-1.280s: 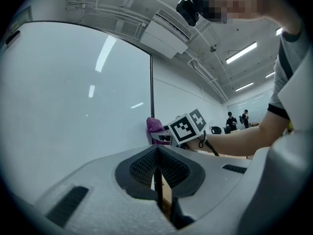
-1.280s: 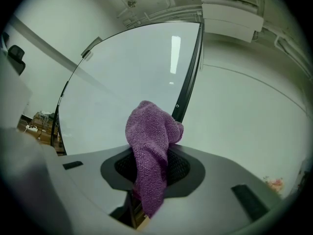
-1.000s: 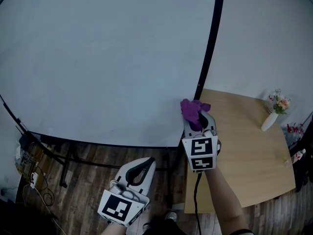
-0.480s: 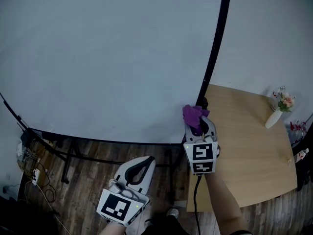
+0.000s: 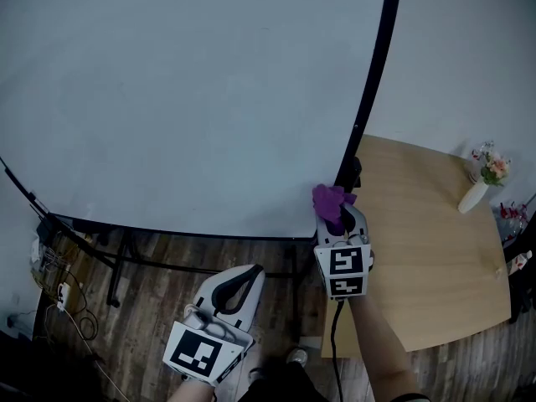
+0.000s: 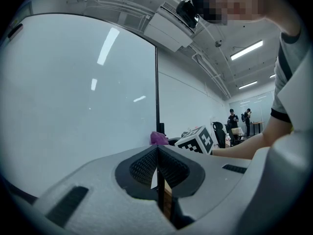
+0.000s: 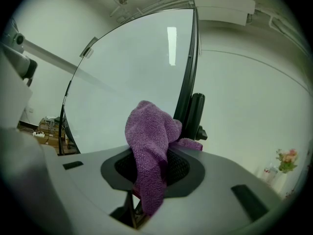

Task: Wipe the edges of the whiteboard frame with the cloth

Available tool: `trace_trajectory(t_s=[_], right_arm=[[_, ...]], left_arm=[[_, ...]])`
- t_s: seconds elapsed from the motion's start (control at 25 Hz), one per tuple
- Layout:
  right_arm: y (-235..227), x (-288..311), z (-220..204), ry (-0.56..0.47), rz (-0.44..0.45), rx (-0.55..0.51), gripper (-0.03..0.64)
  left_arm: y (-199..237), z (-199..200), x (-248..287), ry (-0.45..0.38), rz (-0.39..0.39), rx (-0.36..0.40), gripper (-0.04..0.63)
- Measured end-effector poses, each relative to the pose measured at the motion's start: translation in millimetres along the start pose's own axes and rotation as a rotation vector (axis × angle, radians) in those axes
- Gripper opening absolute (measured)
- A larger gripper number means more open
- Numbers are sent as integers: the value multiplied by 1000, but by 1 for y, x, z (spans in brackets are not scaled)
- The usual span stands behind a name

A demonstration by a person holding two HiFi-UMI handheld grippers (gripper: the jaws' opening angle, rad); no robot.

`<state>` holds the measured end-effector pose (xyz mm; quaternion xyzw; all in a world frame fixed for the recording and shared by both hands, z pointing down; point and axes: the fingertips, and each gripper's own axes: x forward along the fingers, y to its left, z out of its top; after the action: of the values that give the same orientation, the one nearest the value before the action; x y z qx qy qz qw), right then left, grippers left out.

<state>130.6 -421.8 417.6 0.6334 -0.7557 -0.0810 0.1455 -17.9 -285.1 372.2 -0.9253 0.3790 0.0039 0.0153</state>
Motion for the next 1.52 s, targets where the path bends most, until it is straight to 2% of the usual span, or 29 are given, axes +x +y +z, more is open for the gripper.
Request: trace_trajectory(t_s=[0.28, 1.52], right_arm=[[7, 4, -25, 39, 23, 15, 106], [27, 17, -102, 220, 65, 135, 104]], left_arm=[[3, -7, -1, 27, 20, -1, 17], [11, -22, -2, 51, 59, -18, 17]])
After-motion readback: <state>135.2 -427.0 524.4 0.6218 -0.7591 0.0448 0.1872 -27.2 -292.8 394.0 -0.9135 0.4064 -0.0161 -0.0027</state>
